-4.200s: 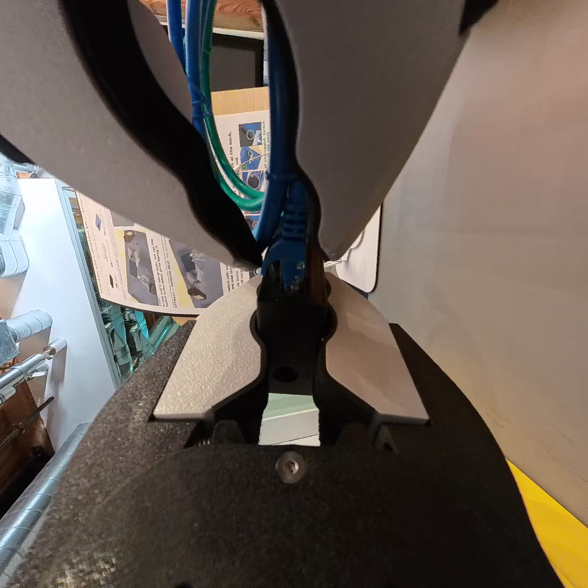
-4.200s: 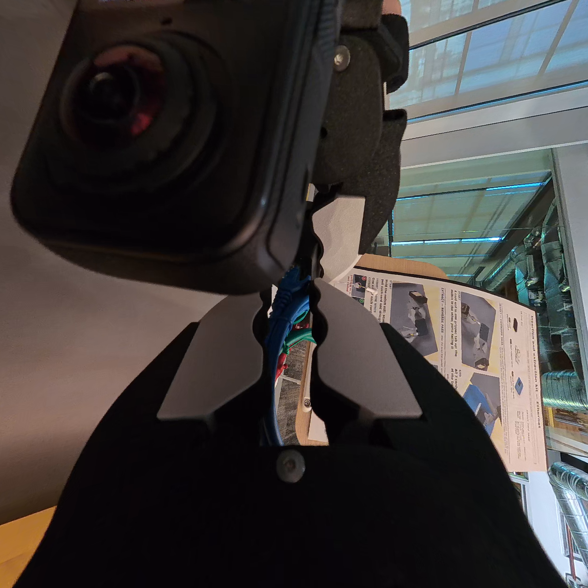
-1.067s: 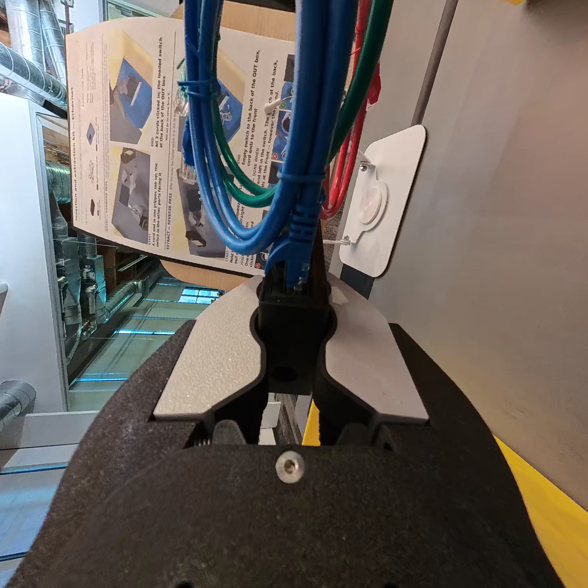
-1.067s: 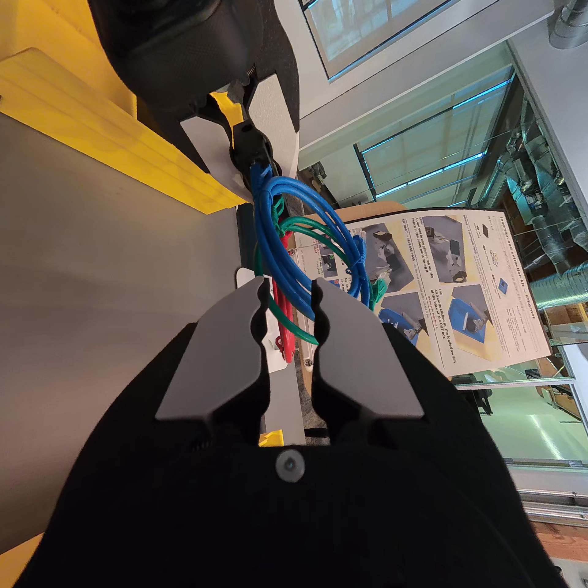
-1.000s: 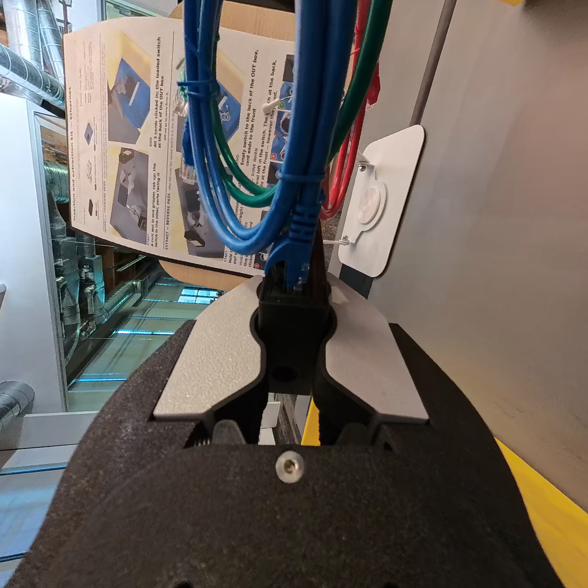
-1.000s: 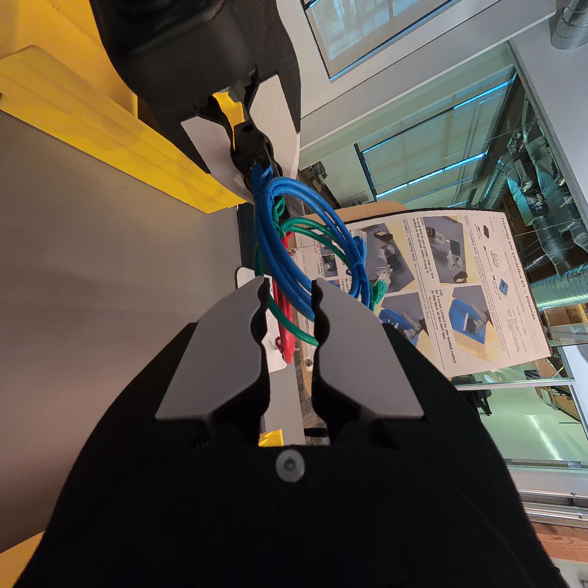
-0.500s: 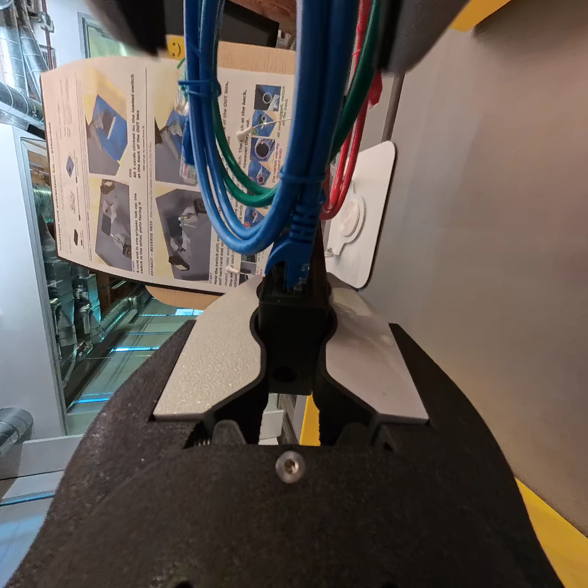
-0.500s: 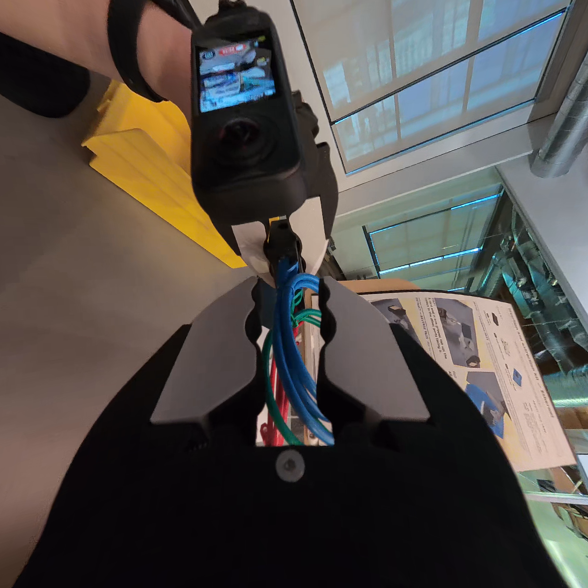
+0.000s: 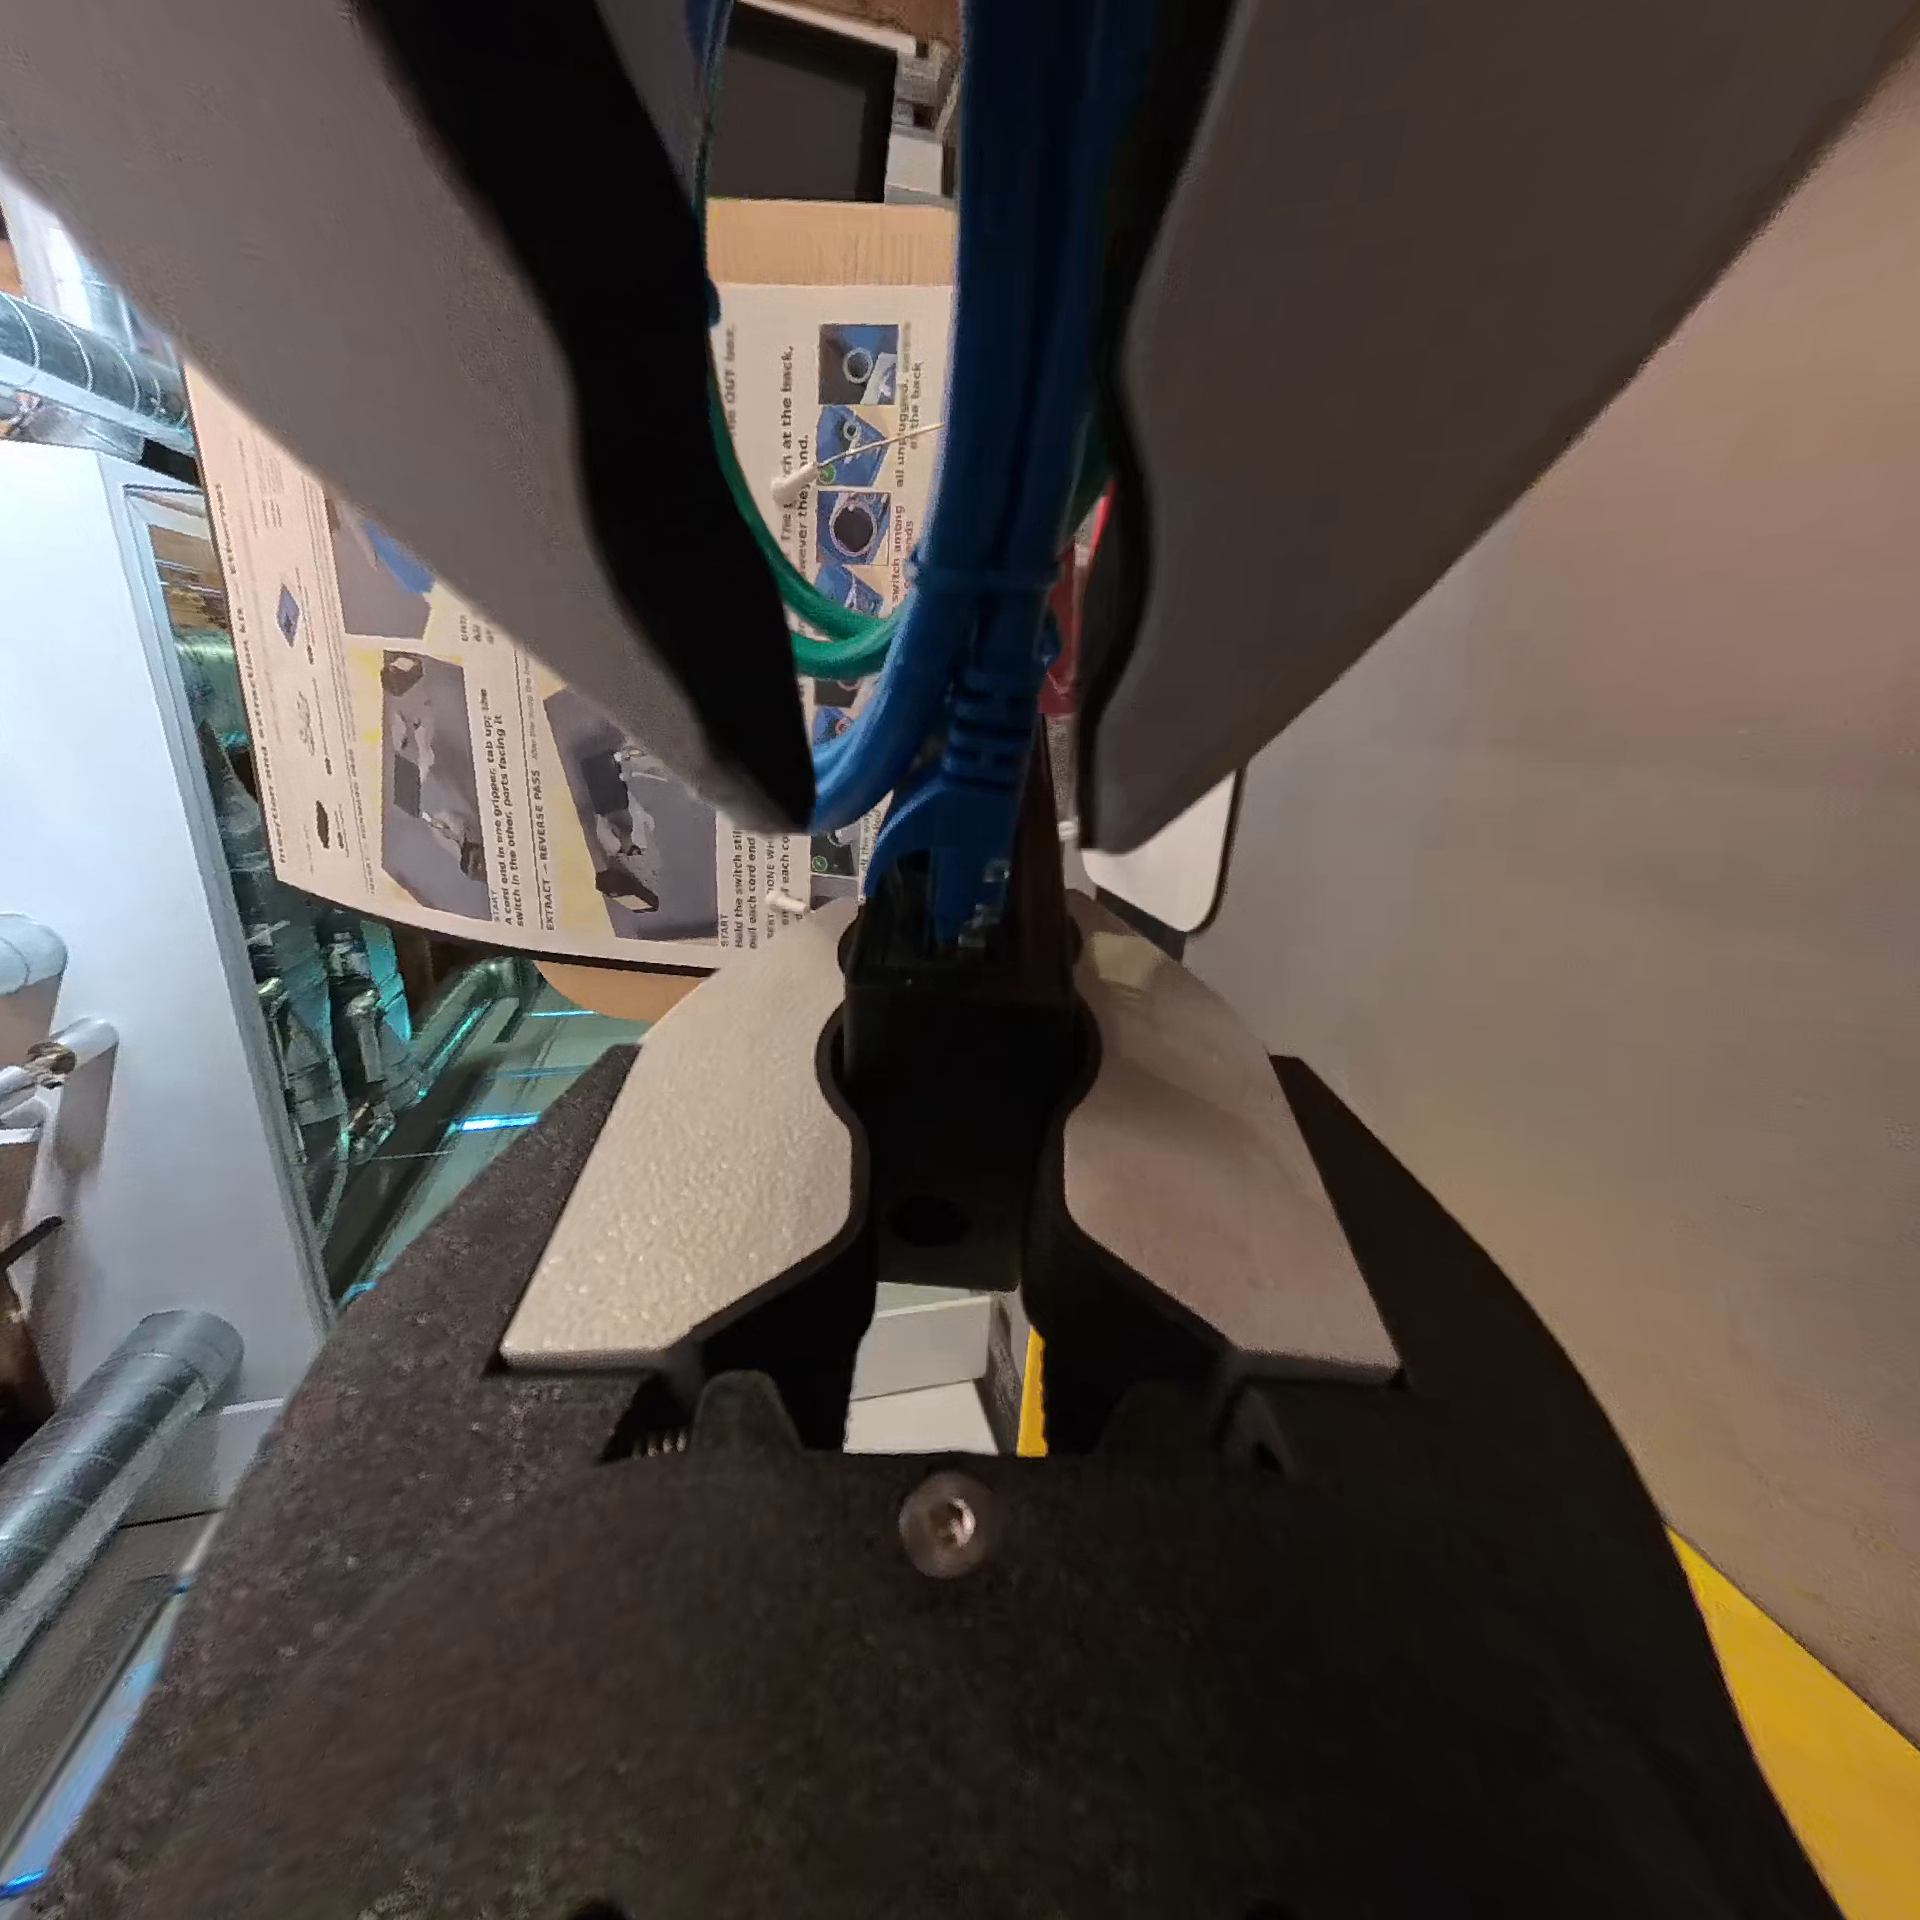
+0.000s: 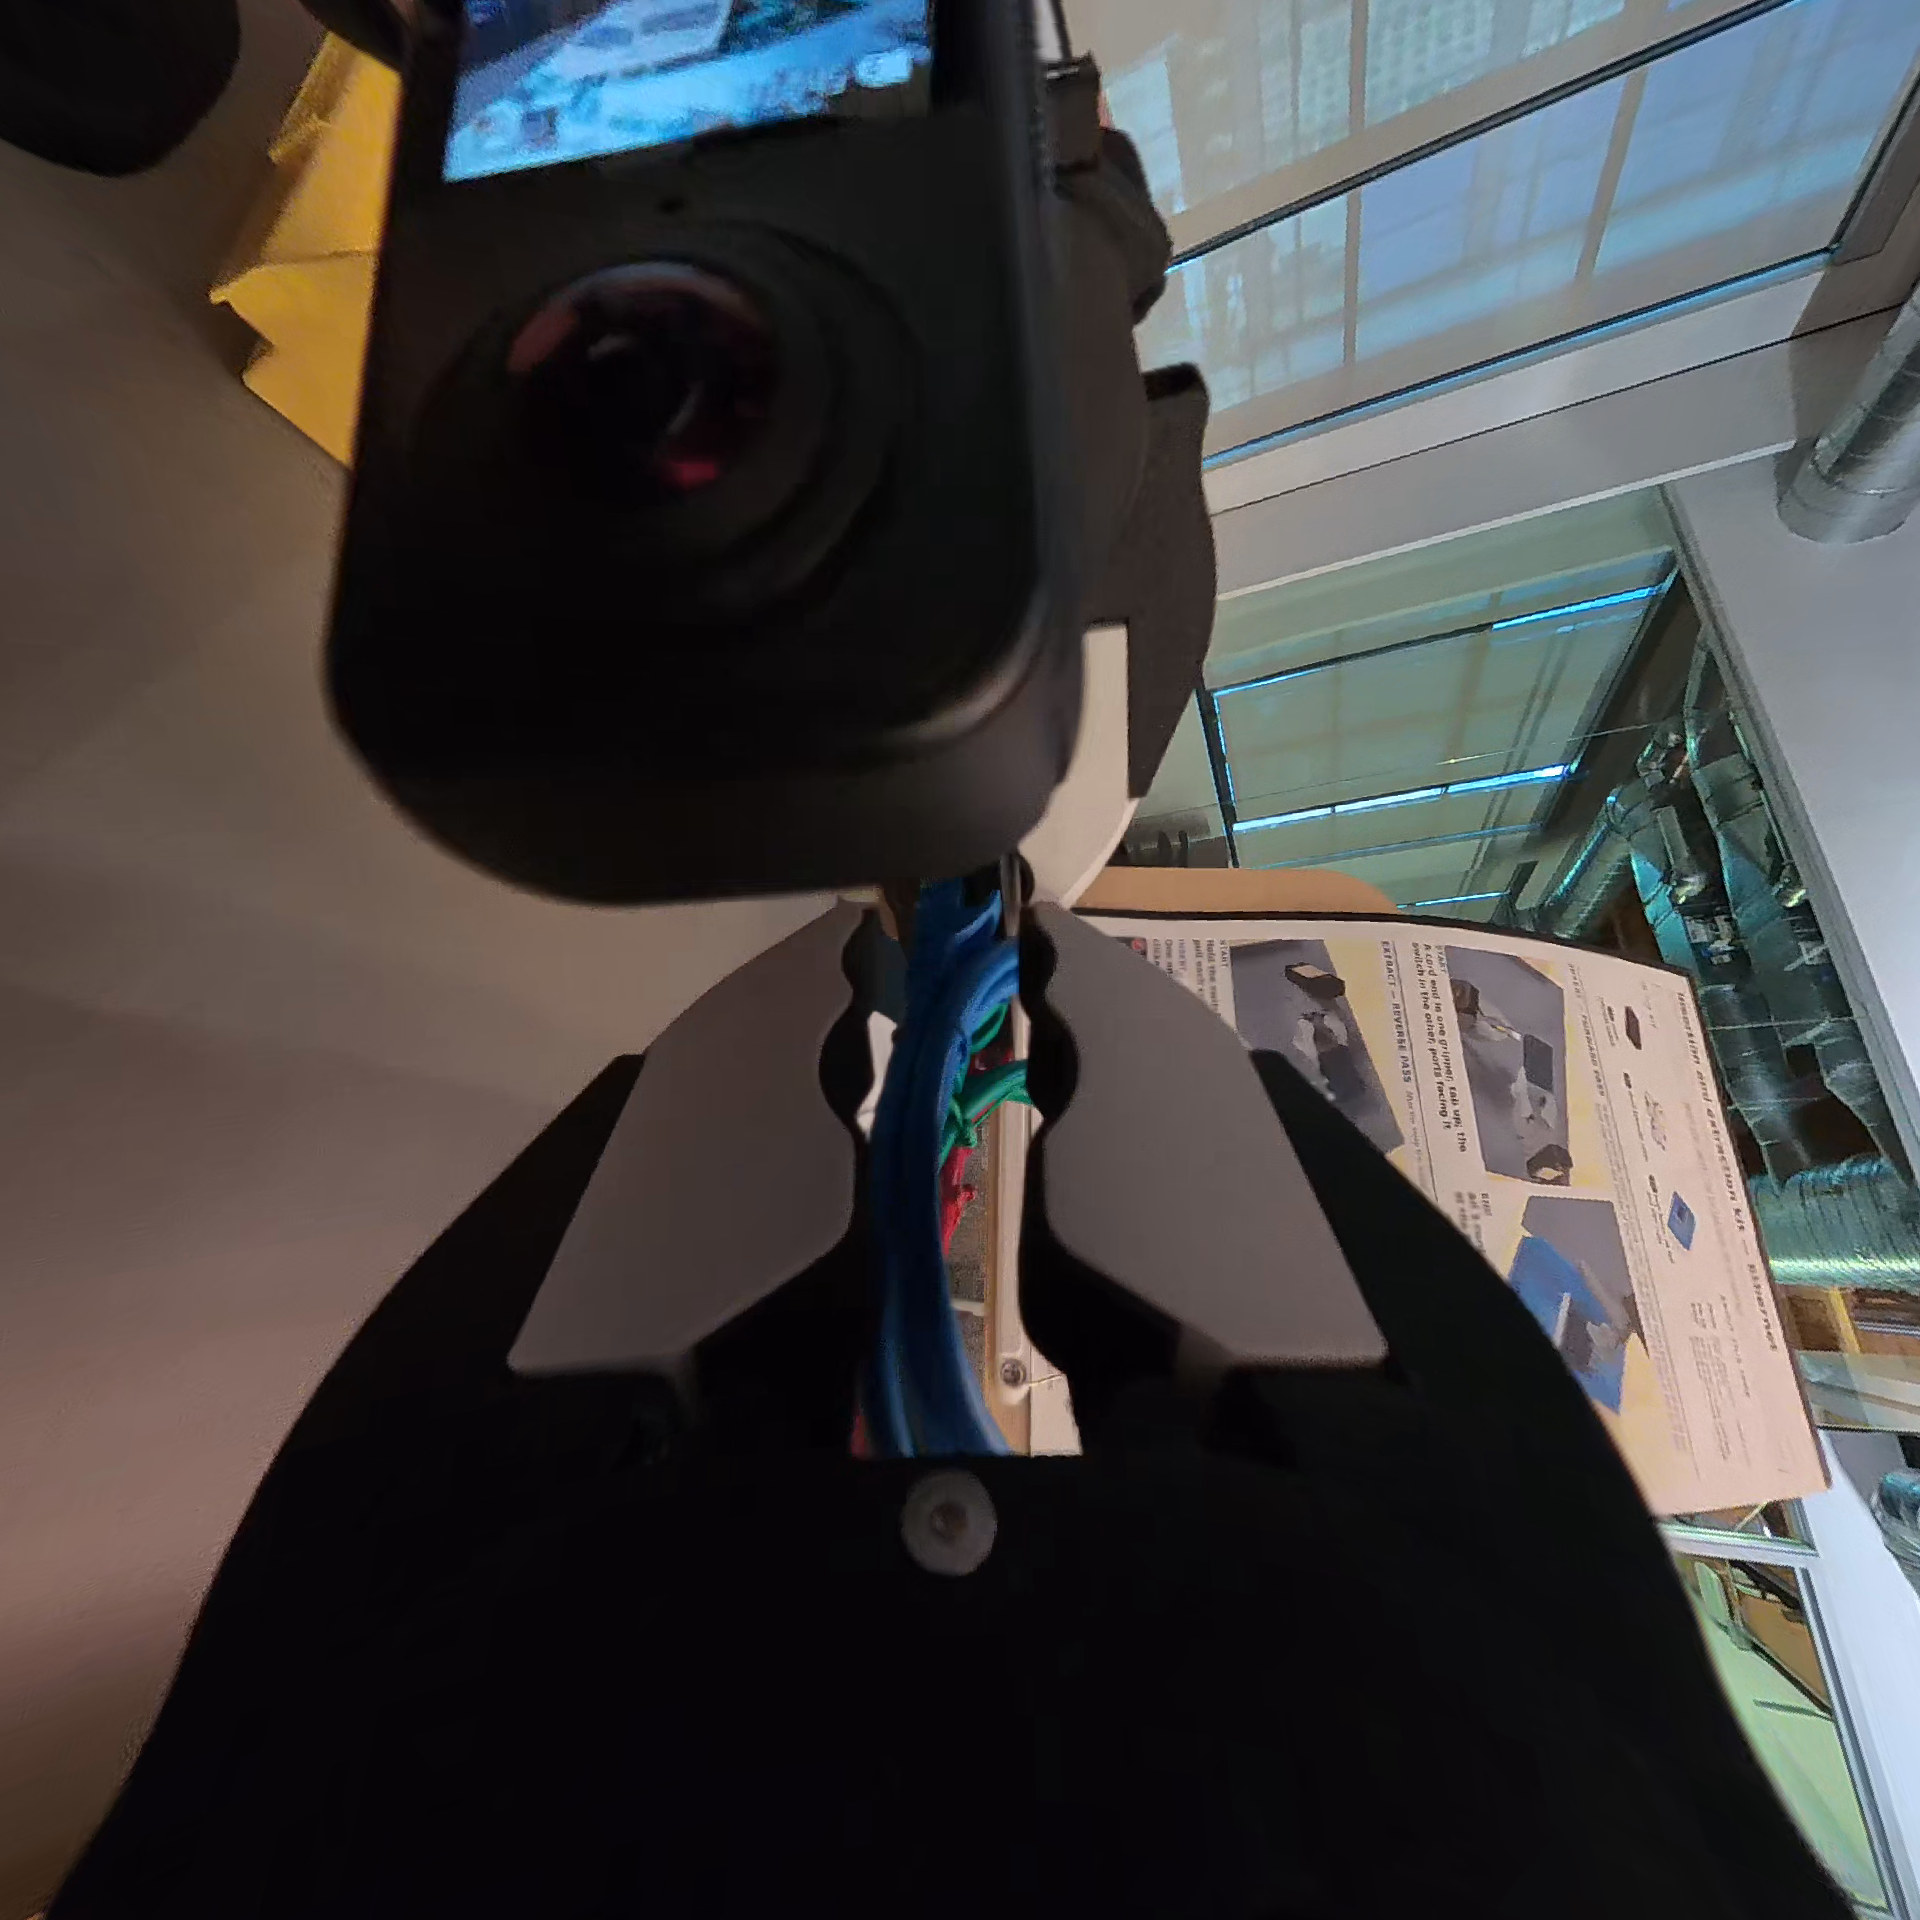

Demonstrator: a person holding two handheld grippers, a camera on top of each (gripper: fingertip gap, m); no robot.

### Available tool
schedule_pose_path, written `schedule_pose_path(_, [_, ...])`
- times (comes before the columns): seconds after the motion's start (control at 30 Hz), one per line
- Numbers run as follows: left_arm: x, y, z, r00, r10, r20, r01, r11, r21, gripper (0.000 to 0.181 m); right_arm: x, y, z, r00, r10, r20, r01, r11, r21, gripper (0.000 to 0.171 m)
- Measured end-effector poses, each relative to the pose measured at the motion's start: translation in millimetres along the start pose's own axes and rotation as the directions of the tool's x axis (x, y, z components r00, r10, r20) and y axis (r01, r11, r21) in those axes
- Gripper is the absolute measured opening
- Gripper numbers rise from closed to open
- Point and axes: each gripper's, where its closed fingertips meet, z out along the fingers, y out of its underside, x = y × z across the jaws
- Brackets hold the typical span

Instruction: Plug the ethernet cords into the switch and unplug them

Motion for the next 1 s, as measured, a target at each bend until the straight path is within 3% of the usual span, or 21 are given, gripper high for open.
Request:
schedule_pose_path(0.53, [6.1, -4.9, -2.0, 1.000, 0.022, -0.021, -0.023, 0.999, -0.029, 0.030, -5.7, 6.6, 4.7, 0.994, -0.105, 0.015, 0.105, 0.993, -0.047, 0.019])
schedule_pose_path(1.0, [6.1, -5.6, -2.0, 1.000, 0.026, -0.013, -0.026, 0.999, -0.036, 0.032, -6.5, 6.5, 4.5, 0.994, -0.104, 0.020, 0.105, 0.993, -0.058, 0.017])
